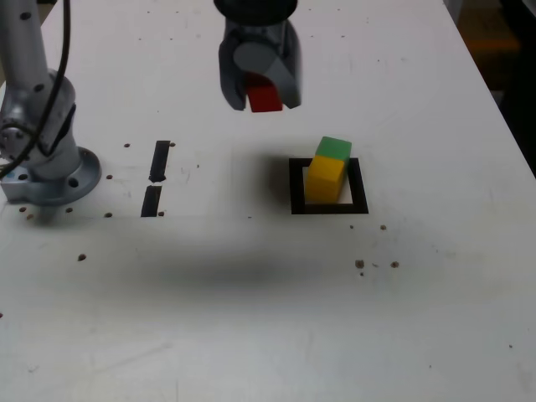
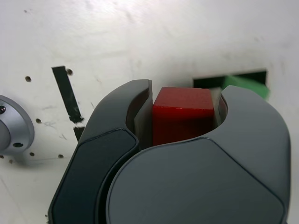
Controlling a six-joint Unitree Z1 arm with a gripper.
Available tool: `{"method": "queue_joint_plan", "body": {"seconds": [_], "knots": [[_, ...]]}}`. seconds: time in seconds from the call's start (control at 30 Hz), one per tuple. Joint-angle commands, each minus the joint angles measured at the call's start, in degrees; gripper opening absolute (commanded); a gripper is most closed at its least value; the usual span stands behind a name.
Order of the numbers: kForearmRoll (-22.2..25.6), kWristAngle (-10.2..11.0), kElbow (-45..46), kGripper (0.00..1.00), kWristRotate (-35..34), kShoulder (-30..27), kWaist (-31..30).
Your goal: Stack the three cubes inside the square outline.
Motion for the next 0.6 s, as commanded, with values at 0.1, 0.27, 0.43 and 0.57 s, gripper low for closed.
{"method": "queue_joint_plan", "body": {"seconds": [0.1,0.27,0.43,0.57], "knots": [[0.56,0.02,-17.38,0.10,-0.42,6.30,-6.03],[-0.53,-0.65,-27.82,0.10,-0.23,15.77,-10.05],[-2.14,-0.08,-29.11,0.10,0.34,20.79,-10.24],[-2.96,-0.05,-28.28,0.10,0.67,22.68,-9.80]]}}
